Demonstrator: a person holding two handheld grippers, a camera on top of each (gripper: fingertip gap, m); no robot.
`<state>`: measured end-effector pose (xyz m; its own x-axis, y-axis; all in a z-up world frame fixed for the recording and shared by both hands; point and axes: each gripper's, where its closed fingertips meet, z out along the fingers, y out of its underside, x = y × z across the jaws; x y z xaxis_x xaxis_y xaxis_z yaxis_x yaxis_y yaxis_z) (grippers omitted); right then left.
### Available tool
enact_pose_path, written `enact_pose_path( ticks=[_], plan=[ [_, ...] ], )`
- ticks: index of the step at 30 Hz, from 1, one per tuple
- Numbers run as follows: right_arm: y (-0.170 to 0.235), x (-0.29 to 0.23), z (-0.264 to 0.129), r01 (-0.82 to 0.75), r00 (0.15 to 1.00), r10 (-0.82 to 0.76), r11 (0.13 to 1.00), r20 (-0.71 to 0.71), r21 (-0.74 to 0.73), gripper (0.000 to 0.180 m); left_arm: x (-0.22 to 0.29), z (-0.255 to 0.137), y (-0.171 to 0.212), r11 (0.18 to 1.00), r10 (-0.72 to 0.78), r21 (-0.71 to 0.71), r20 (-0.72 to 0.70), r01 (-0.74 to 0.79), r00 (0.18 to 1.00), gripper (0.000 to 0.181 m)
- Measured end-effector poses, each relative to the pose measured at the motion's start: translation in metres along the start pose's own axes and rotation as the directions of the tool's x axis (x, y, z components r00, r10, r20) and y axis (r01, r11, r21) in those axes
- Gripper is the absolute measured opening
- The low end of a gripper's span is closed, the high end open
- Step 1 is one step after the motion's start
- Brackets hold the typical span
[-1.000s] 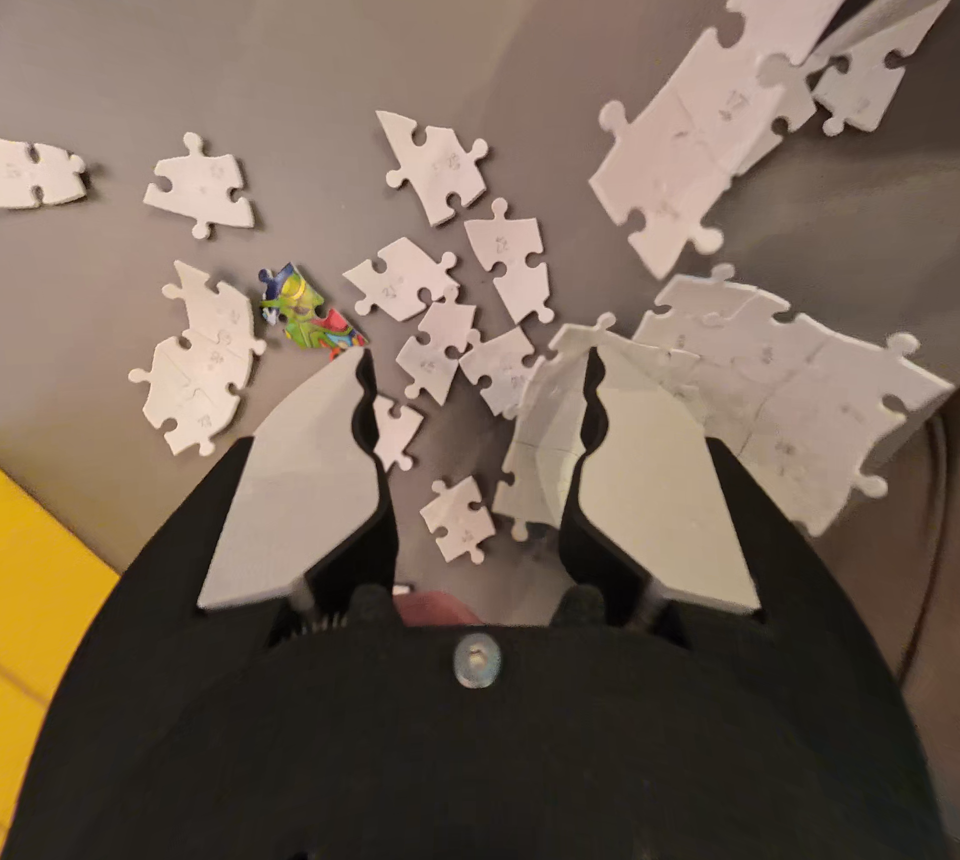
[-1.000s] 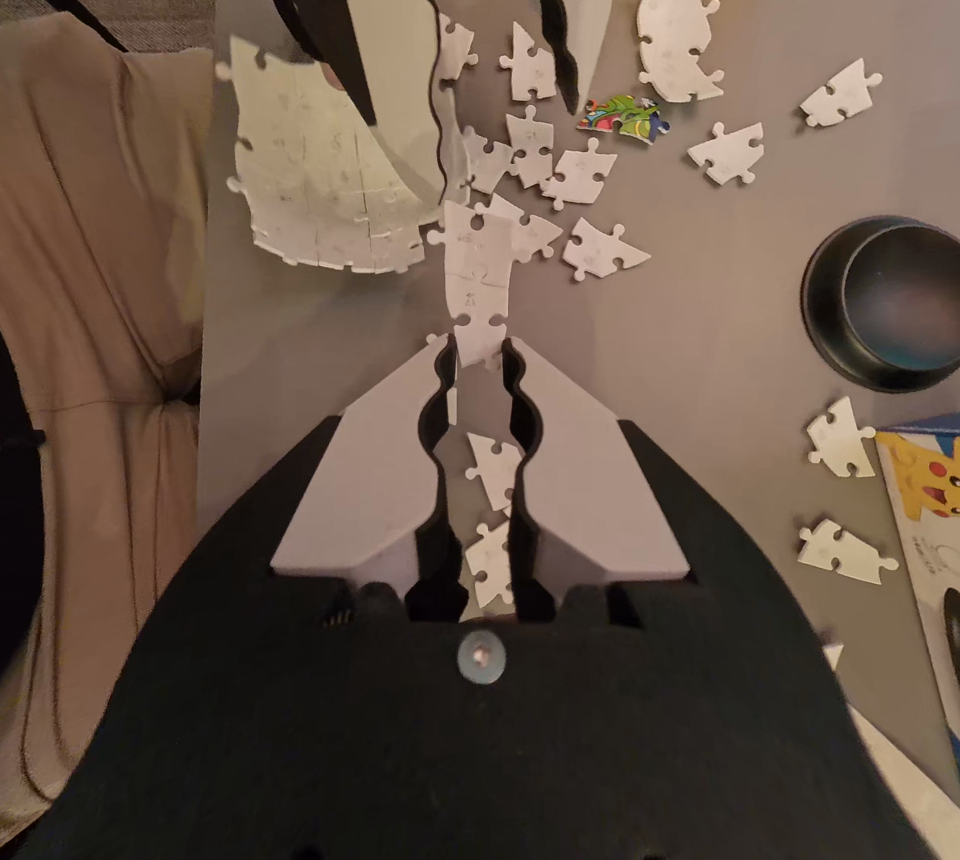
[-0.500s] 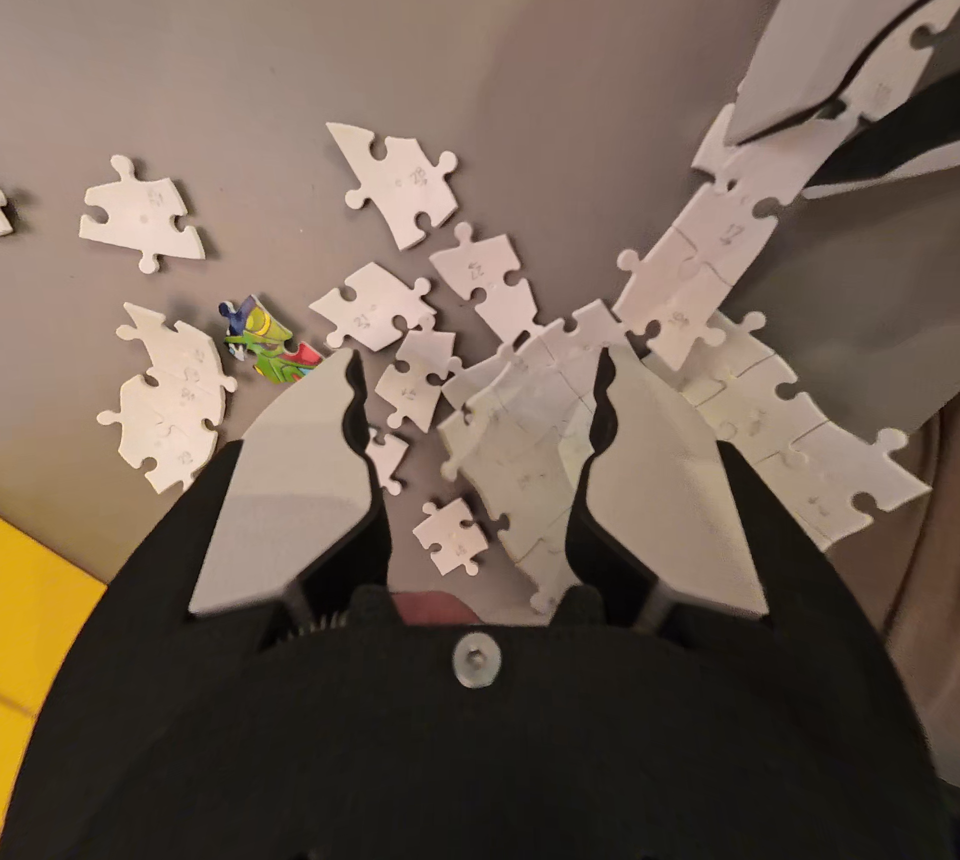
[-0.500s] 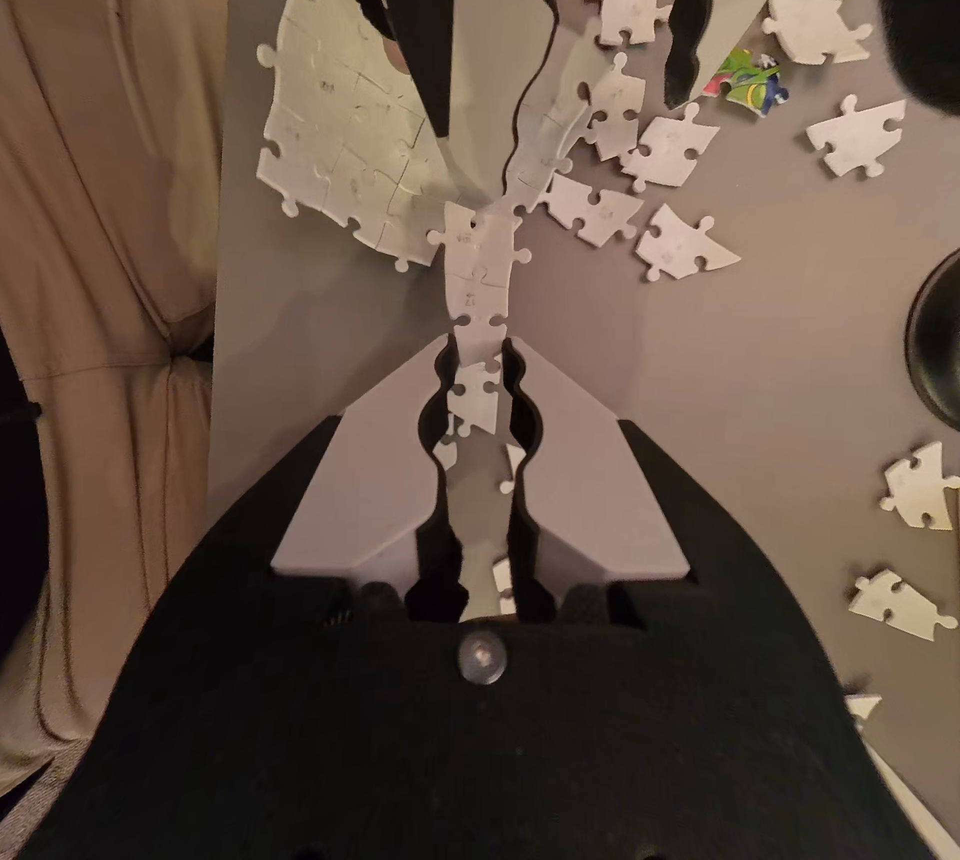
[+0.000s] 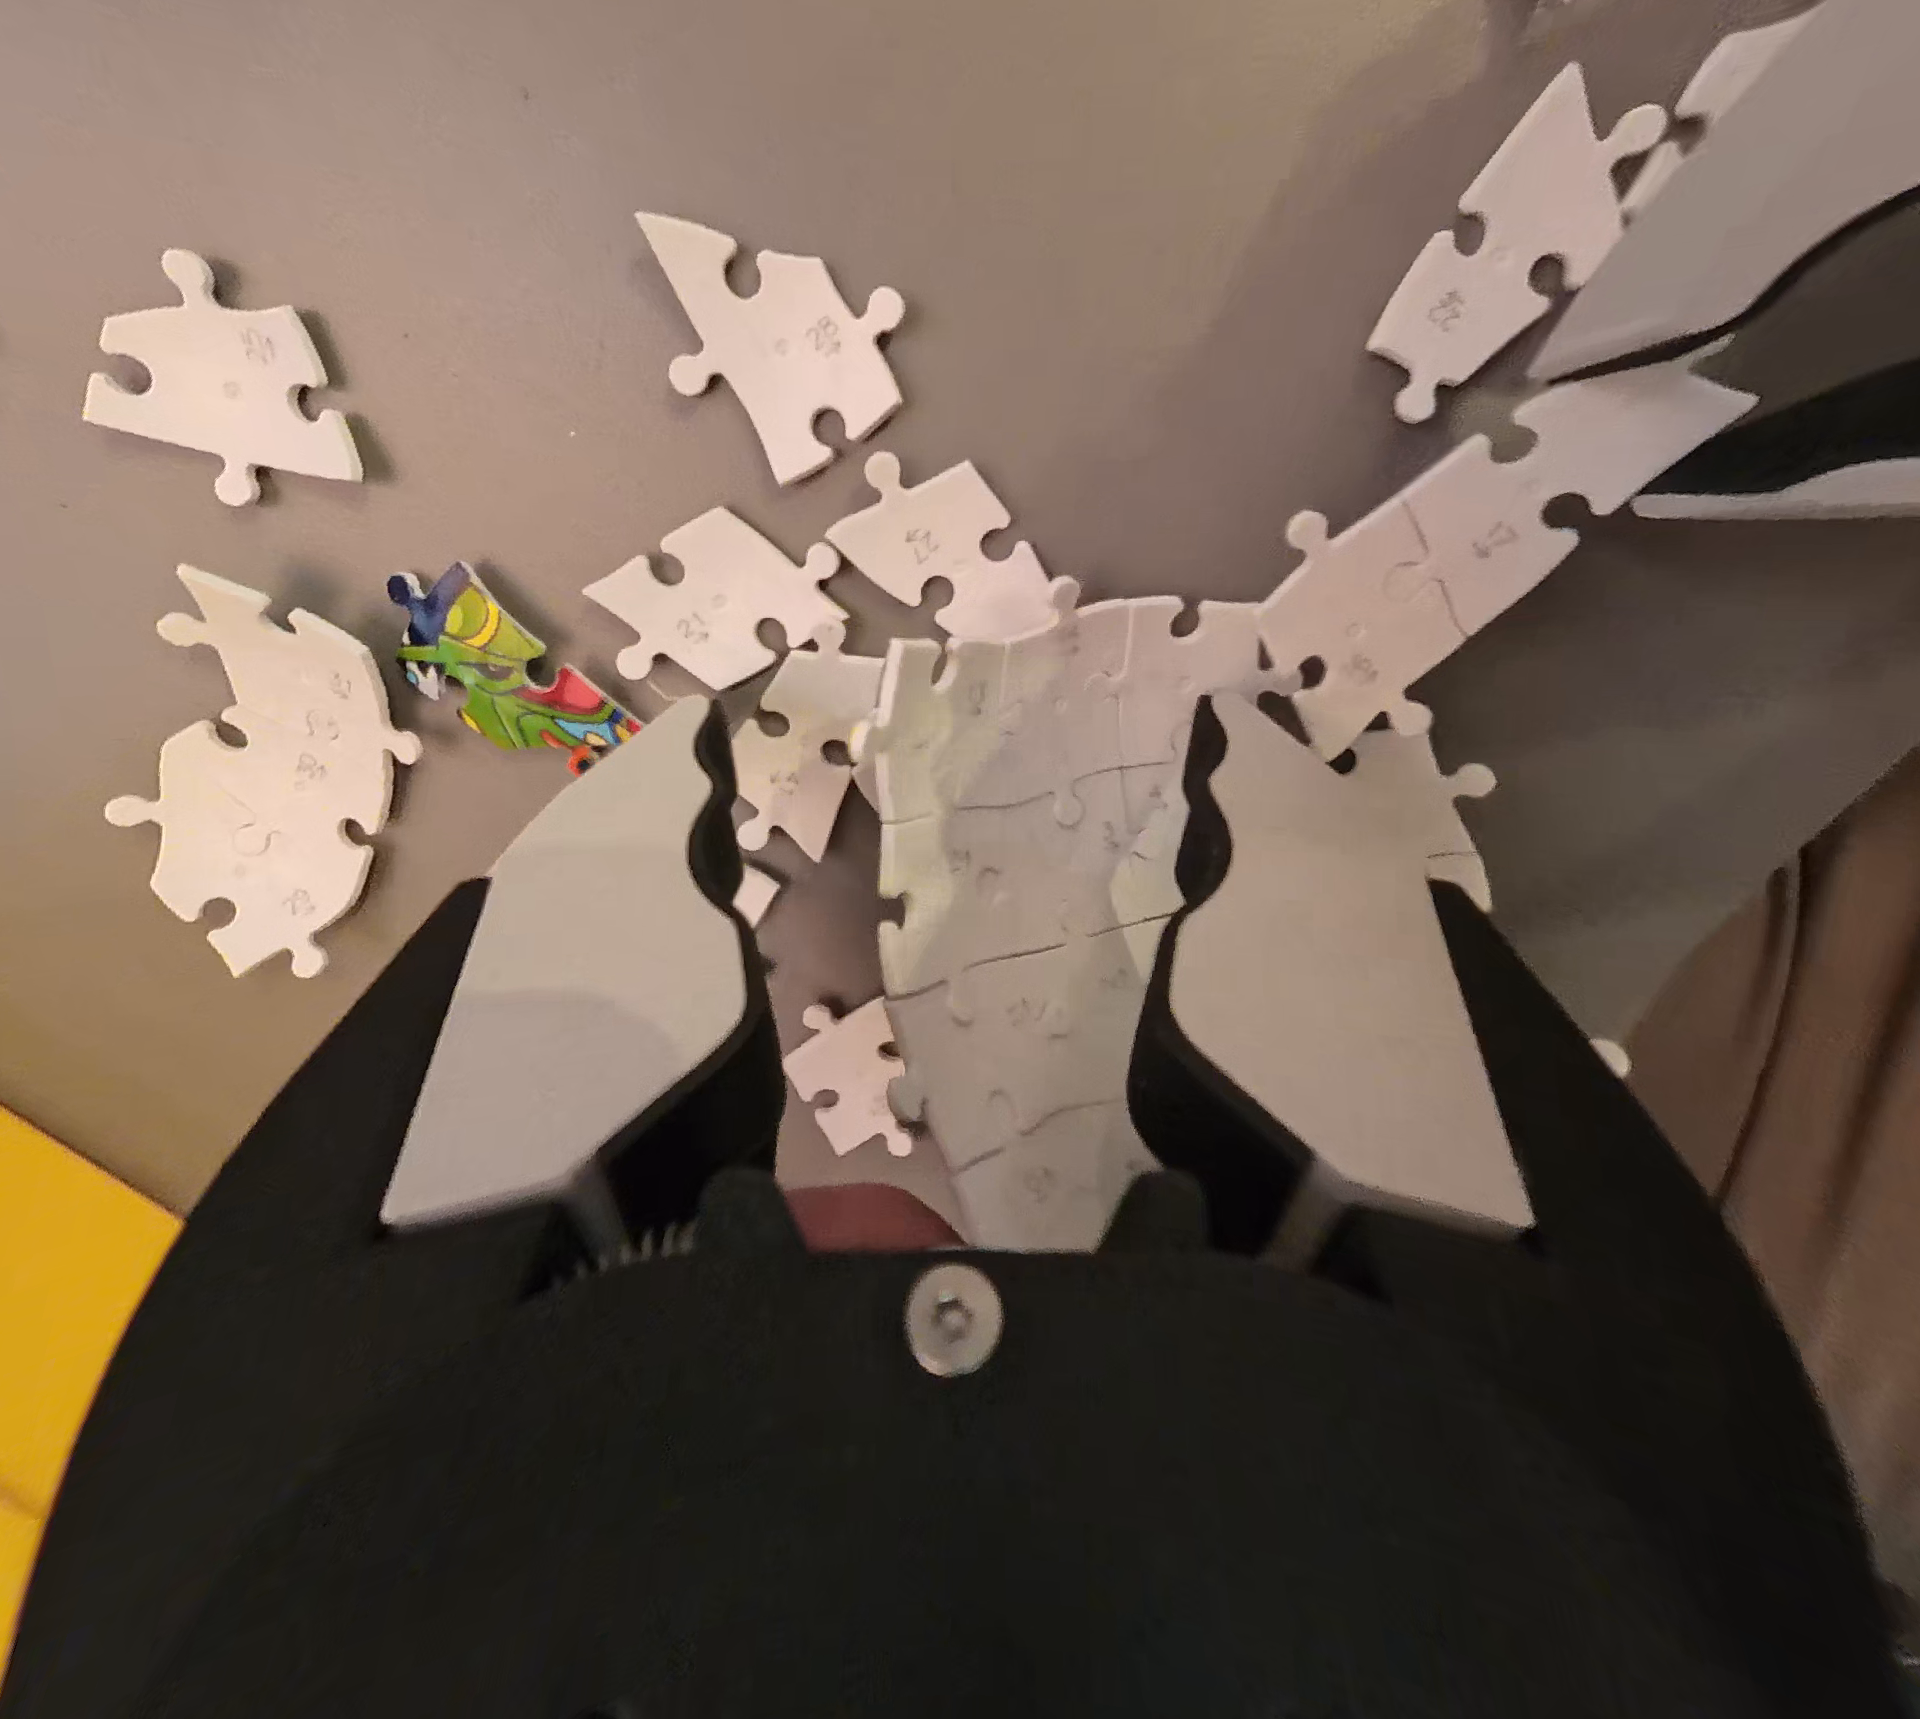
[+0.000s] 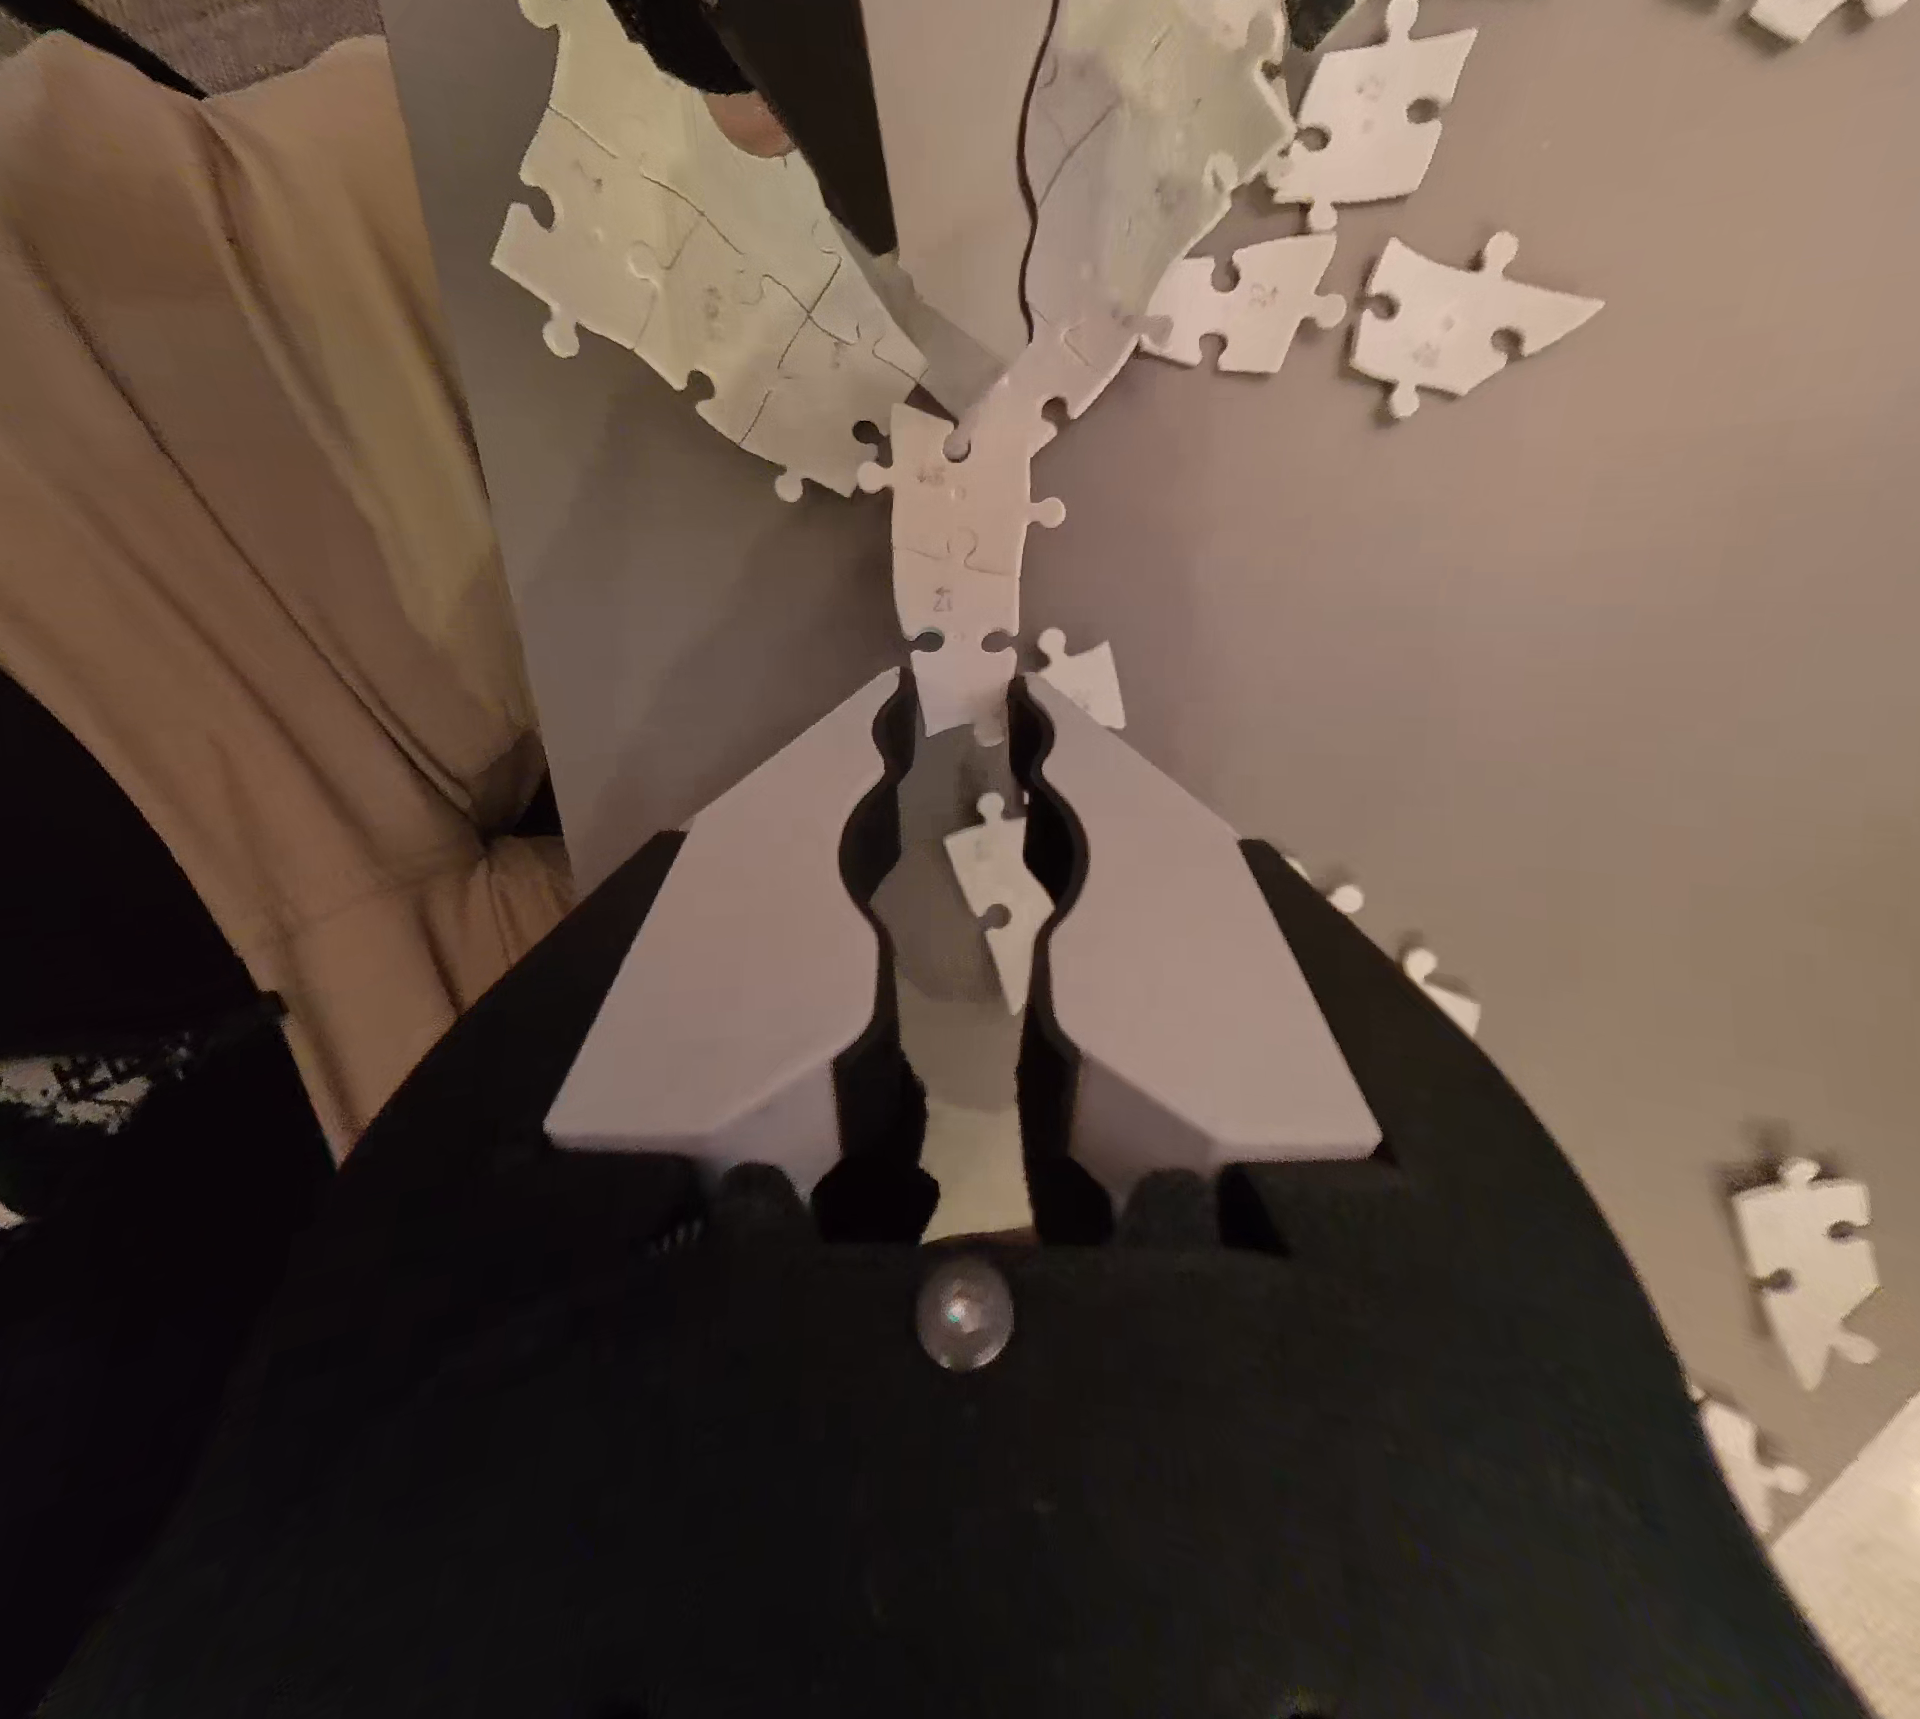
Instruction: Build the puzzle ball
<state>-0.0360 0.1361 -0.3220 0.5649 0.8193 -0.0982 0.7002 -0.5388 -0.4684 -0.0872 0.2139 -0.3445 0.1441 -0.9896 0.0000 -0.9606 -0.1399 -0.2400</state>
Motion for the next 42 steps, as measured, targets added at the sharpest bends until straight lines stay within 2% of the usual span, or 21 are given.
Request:
enact_pose_path(
  ticks=[11,20,23,27,30,32,42],
  plan=[
    [0.004,-0.016,0.009,-0.173,0.981,0.178,0.983,-0.083,0.061,0.016,0.005,0.000,0.000,0.998,-0.047,0.029,-0.001,0.047,0.999,0.080],
    [0.006,-0.017,0.009,-0.219,0.958,0.232,0.971,-0.166,0.094,0.016,0.008,0.000,0.001,0.996,-0.072,0.053,0.001,0.072,0.997,0.078],
    [0.004,-0.018,0.006,-0.212,0.956,0.228,0.972,-0.182,0.106,0.027,0.008,-0.001,0.001,0.995,-0.076,0.058,0.002,0.076,0.997,0.078],
    [-0.005,-0.018,0.000,-0.187,0.965,0.208,0.973,-0.162,0.135,0.030,0.008,0.000,0.002,0.995,-0.080,0.063,0.000,0.080,0.997,0.078],
    [-0.017,-0.024,0.003,-0.168,0.979,0.185,0.968,-0.082,0.185,0.014,0.009,-0.001,0.002,0.994,-0.085,0.066,0.001,0.085,0.996,0.078],
    [-0.023,-0.020,0.007,-0.149,0.983,0.168,0.968,-0.078,0.202,0.005,0.009,-0.001,0.002,0.994,-0.090,0.068,-0.002,0.090,0.996,0.077],
    [-0.023,-0.002,0.029,-0.146,0.988,0.151,0.981,-0.034,0.131,0.002,0.008,0.000,0.002,0.992,-0.102,0.069,-0.002,0.102,0.995,0.078]
  ],
)
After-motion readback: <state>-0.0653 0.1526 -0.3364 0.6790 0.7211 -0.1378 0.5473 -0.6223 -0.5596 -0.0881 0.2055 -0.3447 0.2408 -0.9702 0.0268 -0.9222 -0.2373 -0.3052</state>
